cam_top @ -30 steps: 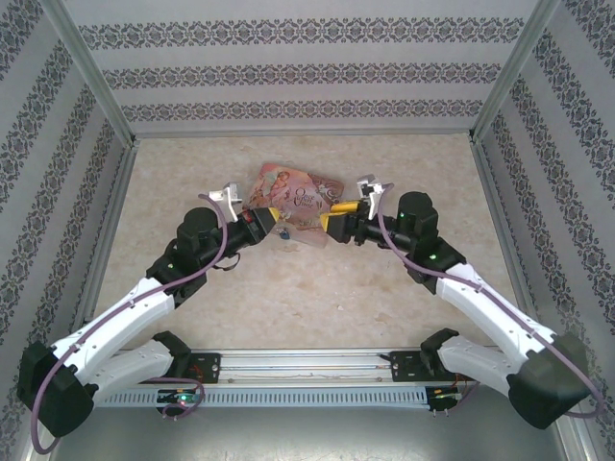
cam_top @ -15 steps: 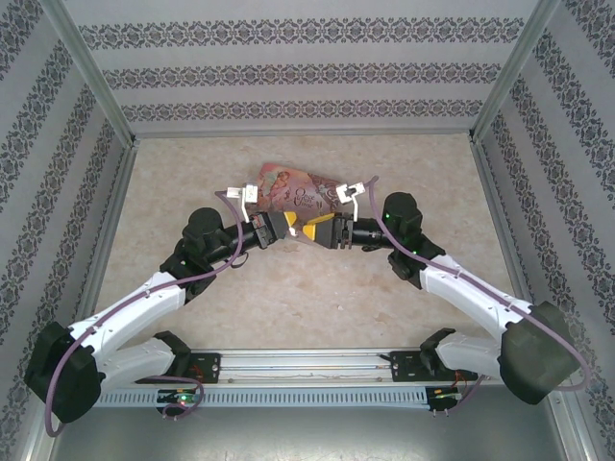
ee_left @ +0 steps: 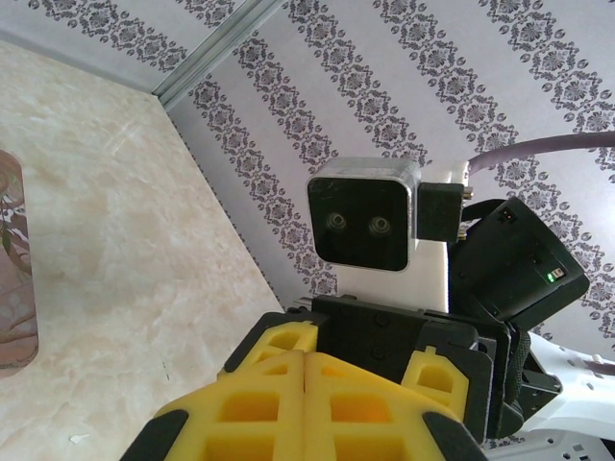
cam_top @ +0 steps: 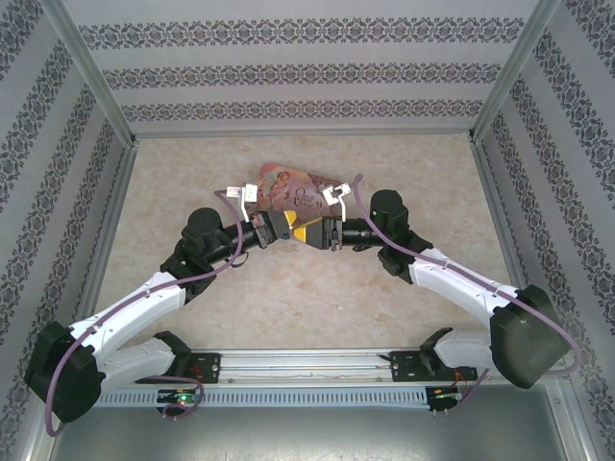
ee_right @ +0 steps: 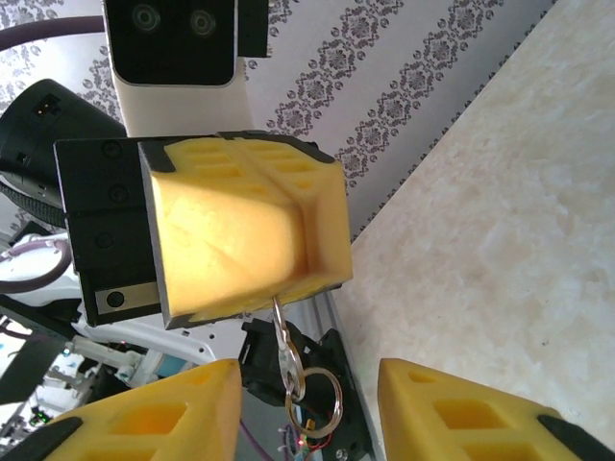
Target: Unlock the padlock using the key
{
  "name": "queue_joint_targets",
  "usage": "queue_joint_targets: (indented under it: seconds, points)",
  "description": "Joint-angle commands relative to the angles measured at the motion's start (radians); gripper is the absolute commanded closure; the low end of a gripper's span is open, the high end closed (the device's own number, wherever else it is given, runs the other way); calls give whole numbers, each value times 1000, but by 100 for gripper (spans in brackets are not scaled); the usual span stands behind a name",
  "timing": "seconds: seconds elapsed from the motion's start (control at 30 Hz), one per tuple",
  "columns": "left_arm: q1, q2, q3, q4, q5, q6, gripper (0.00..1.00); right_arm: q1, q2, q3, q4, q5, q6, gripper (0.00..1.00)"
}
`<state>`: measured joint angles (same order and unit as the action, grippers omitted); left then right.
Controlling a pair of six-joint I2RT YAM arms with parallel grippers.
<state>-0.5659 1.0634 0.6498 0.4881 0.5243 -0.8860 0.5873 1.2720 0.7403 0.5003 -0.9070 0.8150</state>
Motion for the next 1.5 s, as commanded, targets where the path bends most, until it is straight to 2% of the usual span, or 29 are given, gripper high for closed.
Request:
queue_joint_targets:
  seconds: [0.0, 0.2, 0.67, 0.83, 0.97, 1.1, 1.13, 1.2, 1.23, 1.27, 1.47]
  points:
    - [10, 0, -11, 65, 23, 5, 100, 12, 9, 36, 43, -32, 1, 64]
    - [12, -2, -14, 71, 16, 4, 100, 14, 16, 34, 41, -40, 7, 74]
    - [20, -10, -24, 84, 13, -7, 100, 23, 19, 27, 41, -46, 13, 78]
    - [21, -14, -27, 90, 14, -10, 100, 23, 18, 28, 41, -40, 12, 86]
    - [21, -15, -33, 102, 17, -13, 100, 22, 17, 28, 31, -28, 5, 99]
    - [26, -24, -40, 114, 7, -19, 100, 16, 12, 27, 5, -15, -12, 100]
    - [28, -30, -42, 113, 5, -18, 96, 13, 10, 24, -3, -7, -18, 100]
    - [35, -42, -47, 105, 1, -18, 82, 7, 3, 24, -38, 7, -40, 100]
    - [41, -50, -49, 98, -2, -15, 68, 4, -1, 24, -61, 19, -57, 100]
    - [45, -62, -52, 83, -7, -12, 61, 4, -6, 27, -104, 34, -84, 100]
    - [74, -150, -80, -107, -101, 52, 35, -10, -8, 42, -344, 156, -228, 100]
